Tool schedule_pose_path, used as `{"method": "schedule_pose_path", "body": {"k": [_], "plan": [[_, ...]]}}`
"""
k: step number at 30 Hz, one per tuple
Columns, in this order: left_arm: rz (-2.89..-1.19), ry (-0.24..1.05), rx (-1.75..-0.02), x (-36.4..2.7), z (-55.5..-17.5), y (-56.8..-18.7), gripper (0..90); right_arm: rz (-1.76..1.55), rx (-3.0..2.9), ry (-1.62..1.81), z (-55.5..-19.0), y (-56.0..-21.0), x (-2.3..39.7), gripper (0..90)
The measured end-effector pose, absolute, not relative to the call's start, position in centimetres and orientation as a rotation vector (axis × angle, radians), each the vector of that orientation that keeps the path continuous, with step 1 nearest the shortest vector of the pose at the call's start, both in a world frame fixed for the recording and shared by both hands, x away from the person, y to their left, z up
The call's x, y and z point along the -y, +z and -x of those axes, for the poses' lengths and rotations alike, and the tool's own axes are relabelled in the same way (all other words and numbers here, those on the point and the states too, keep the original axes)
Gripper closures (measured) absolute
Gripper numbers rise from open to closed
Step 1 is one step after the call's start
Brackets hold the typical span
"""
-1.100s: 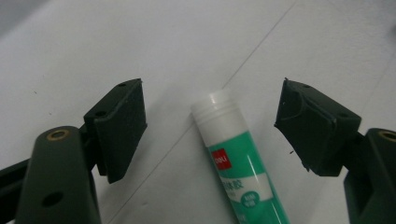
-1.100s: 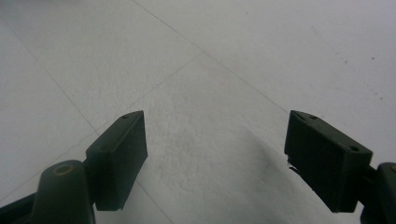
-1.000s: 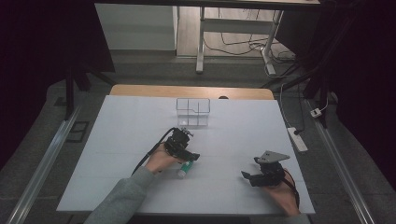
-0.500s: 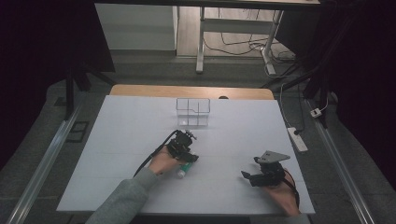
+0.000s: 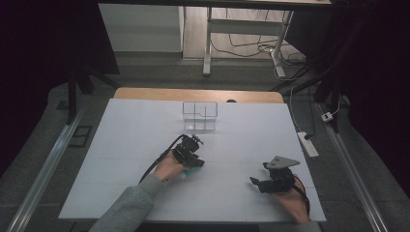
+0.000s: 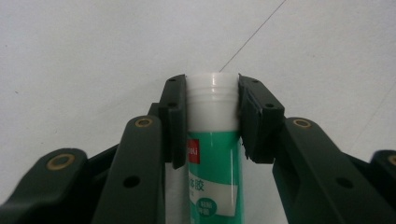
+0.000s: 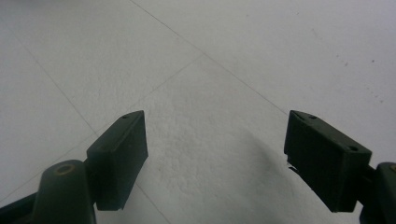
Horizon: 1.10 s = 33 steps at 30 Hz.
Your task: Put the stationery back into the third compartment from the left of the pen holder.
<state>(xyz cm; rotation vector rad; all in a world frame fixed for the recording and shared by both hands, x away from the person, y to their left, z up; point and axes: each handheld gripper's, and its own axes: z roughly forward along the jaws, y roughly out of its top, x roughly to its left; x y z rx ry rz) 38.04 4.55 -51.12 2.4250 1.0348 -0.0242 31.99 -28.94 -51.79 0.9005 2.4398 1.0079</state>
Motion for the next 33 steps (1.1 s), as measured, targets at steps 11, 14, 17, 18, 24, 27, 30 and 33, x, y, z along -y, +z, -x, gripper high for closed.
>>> {"method": "schedule_pose_path", "body": {"k": [11, 14, 17, 18, 24, 27, 30, 33], "plan": [[-2.323, -0.003, -0.982, -6.4, -37.9, -49.4, 64.4, -0.898, -2.441, 1.001, -32.1, -51.8, 29.0, 20.9], [-2.292, 0.008, -0.962, -7.1, -37.7, -48.7, 64.4, -0.898, -2.441, 0.997, -32.1, -51.9, 29.0, 20.9], [-2.261, 0.017, -0.953, -7.9, -37.5, -48.1, 64.4, -0.901, -2.439, 0.994, -32.1, -51.9, 29.0, 21.0], [-2.247, 0.017, -0.954, -8.1, -37.4, -47.9, 64.4, -0.901, -2.439, 0.992, -32.1, -51.9, 29.0, 21.0], [-2.204, 0.031, -0.940, -9.4, -37.3, -47.3, 64.4, -0.903, -2.436, 0.988, -32.0, -51.9, 29.0, 21.1], [-2.189, 0.039, -0.929, -9.9, -37.2, -47.1, 64.4, -0.902, -2.435, 0.987, -32.0, -51.9, 29.0, 21.1], [-2.172, 0.046, -0.920, -10.3, -37.1, -46.9, 64.4, -0.903, -2.436, 0.984, -32.0, -51.9, 29.0, 21.1], [-2.146, 0.056, -0.909, -10.6, -36.9, -46.7, 64.3, -0.904, -2.437, 0.978, -32.0, -51.9, 29.0, 21.1]]}}
